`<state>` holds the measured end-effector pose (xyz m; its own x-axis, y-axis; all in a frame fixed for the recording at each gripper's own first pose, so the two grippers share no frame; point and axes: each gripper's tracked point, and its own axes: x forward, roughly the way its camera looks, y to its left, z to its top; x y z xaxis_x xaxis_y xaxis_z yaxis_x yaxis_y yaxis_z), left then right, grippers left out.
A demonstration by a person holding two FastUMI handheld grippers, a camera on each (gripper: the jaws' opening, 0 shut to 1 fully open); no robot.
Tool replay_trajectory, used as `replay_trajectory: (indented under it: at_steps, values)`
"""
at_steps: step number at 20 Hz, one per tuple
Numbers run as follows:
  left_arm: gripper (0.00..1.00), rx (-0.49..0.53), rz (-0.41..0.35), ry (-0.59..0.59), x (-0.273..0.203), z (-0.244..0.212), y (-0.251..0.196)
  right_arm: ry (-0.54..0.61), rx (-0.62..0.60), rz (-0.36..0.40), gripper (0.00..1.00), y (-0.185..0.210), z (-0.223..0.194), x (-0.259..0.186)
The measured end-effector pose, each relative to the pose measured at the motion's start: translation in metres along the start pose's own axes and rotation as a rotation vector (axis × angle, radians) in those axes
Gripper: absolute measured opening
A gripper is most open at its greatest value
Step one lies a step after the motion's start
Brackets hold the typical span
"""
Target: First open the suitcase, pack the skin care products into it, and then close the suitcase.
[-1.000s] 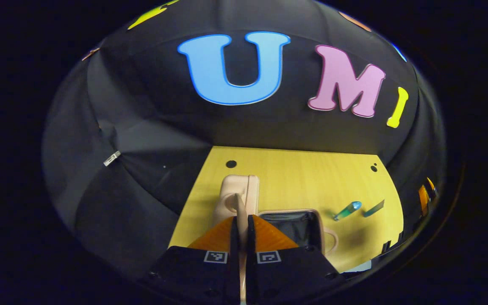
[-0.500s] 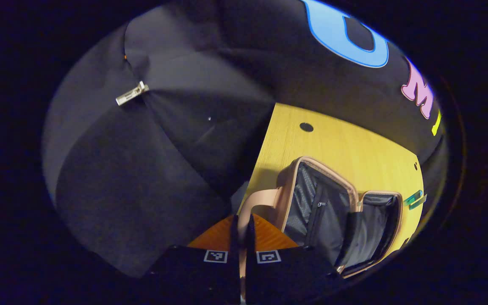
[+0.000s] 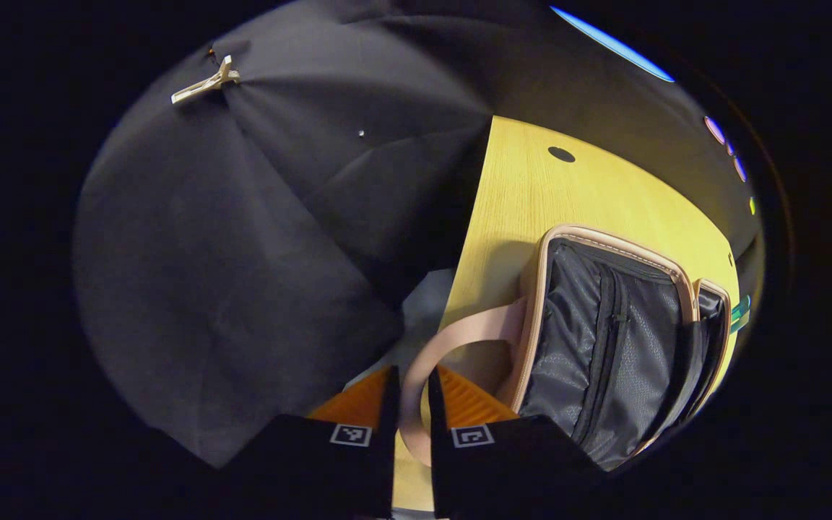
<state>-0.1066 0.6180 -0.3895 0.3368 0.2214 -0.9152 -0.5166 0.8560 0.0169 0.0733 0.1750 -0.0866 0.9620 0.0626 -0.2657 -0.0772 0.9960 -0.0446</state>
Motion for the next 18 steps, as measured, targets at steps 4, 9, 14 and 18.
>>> replay_trajectory:
  at_steps: [4, 9, 14, 18]
  values:
    - [0.76, 0.026, -0.010, -0.183, -0.028, 0.034, -0.010, -0.029, 0.013, -0.032, 0.99, -0.003, 0.004, 0.002]
    - [0.98, 0.135, -0.132, -0.602, -0.174, 0.116, -0.113, -0.057, 0.030, -0.065, 0.96, -0.018, 0.010, 0.000]
    - [0.97, 0.222, -0.309, -0.844, -0.300, 0.147, -0.253, -0.097, -0.011, -0.065, 0.96, -0.028, 0.016, 0.001]
    - [0.98, 0.223, -0.421, -0.947, -0.350, 0.140, -0.376, -0.123, -0.055, -0.033, 0.96, -0.036, 0.014, 0.004]
